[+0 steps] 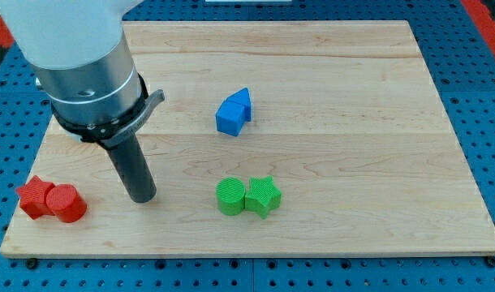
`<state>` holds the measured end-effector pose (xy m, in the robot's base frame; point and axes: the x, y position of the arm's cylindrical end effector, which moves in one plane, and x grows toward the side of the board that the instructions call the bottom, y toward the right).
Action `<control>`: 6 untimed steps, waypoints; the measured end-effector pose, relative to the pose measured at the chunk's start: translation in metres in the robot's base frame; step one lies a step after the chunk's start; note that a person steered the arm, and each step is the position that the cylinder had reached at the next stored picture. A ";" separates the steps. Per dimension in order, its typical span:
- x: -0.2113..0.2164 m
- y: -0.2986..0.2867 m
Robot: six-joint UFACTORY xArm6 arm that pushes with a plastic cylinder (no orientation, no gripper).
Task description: Push the green blocks to the right side of the board
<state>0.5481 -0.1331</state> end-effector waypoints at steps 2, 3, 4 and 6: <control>0.001 0.105; 0.001 0.160; 0.002 0.191; 0.031 0.185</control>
